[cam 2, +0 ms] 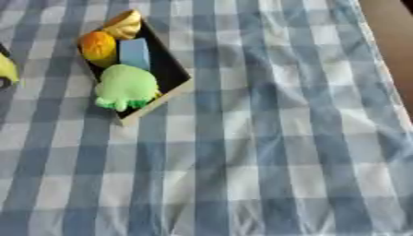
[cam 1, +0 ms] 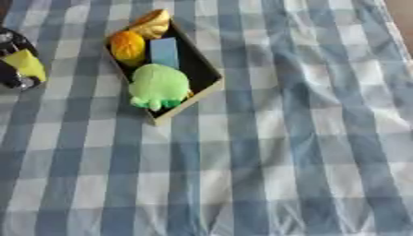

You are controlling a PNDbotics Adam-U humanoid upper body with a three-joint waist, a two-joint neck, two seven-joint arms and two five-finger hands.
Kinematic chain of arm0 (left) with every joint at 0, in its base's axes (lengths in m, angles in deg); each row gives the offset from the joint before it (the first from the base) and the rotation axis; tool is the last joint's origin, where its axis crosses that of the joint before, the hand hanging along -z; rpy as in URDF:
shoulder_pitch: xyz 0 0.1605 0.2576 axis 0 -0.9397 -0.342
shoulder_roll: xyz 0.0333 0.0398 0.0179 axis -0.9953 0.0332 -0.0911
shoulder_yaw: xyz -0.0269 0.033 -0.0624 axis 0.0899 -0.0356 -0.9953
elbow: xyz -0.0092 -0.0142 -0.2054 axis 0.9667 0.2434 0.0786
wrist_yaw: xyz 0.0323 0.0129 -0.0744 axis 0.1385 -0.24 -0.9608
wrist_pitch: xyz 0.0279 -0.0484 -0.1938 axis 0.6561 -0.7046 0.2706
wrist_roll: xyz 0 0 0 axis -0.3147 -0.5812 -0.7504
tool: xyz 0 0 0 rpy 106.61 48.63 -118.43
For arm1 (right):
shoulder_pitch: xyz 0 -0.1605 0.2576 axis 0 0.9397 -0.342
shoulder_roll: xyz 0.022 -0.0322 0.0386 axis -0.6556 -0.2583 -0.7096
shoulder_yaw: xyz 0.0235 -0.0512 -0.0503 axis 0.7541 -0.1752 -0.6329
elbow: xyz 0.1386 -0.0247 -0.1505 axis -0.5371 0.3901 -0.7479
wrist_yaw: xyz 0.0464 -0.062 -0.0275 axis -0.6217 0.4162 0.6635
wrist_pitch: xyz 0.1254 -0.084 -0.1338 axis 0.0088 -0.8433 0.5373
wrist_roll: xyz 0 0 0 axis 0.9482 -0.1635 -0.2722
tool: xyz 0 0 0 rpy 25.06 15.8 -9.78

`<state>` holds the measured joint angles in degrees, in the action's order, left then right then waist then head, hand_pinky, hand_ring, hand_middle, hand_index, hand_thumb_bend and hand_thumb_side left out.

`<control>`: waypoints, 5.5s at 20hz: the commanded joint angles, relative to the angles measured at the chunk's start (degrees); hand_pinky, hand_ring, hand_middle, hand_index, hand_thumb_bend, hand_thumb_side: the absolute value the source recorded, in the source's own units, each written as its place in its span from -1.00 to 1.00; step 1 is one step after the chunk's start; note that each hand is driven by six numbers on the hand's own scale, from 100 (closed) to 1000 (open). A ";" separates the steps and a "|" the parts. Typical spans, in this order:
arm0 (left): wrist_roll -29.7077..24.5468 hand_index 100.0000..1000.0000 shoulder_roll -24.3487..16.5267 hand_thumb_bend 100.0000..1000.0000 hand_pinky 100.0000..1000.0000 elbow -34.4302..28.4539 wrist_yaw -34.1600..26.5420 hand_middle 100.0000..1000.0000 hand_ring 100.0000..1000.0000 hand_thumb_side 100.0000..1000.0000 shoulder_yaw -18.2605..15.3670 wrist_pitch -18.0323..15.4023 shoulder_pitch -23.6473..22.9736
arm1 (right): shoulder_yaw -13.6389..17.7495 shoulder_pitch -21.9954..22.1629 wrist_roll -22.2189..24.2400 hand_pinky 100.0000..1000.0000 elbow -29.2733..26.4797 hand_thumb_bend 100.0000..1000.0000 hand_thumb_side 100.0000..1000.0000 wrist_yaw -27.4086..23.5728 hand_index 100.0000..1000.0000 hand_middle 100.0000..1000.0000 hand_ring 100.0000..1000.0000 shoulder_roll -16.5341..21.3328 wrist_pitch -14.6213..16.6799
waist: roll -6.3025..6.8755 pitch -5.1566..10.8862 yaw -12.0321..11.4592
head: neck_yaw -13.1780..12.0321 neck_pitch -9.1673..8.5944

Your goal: Pick up objects on the table and place them in the box.

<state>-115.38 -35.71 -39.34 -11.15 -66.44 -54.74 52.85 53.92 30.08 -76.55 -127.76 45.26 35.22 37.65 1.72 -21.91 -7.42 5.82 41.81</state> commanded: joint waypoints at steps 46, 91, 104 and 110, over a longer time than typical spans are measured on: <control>-5.20 0.49 18.29 -0.39 0.57 -8.34 4.43 0.28 0.42 -1.00 9.00 -2.25 11.44 | -0.17 -1.77 1.36 0.85 -0.01 -1.00 0.56 -0.10 0.61 0.50 0.68 0.61 0.59 | 1.50 2.00 1.68 | 0.32 -0.53; -9.97 0.84 14.74 0.21 0.78 -18.31 -0.78 0.70 0.75 -0.41 5.60 -1.05 13.17 | 0.42 -0.46 0.69 0.85 0.59 -1.00 0.55 0.11 0.61 0.50 0.68 1.17 1.06 | 0.97 3.01 0.40 | 1.44 -0.09; 36.18 0.66 7.00 -0.79 0.51 -40.48 -24.42 0.49 0.47 -0.11 -2.96 8.05 7.33 | 1.40 0.22 -0.59 0.85 0.17 -1.00 0.50 -0.56 0.61 0.50 0.68 1.02 1.45 | 0.43 5.05 -0.86 | 2.97 0.73; 58.92 0.73 0.85 -0.48 0.48 -50.87 -44.93 0.55 0.51 -0.10 -6.03 6.90 -4.60 | 2.40 0.53 -3.57 0.85 -1.12 -1.00 0.43 -2.30 0.60 0.50 0.68 0.42 3.07 | 0.13 5.82 -1.35 | 3.30 1.30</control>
<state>-60.44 -31.97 -87.38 -52.11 -71.13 -47.48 47.55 55.22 30.94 -79.28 -127.66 43.51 34.60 40.37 2.68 -18.31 -8.69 8.97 42.84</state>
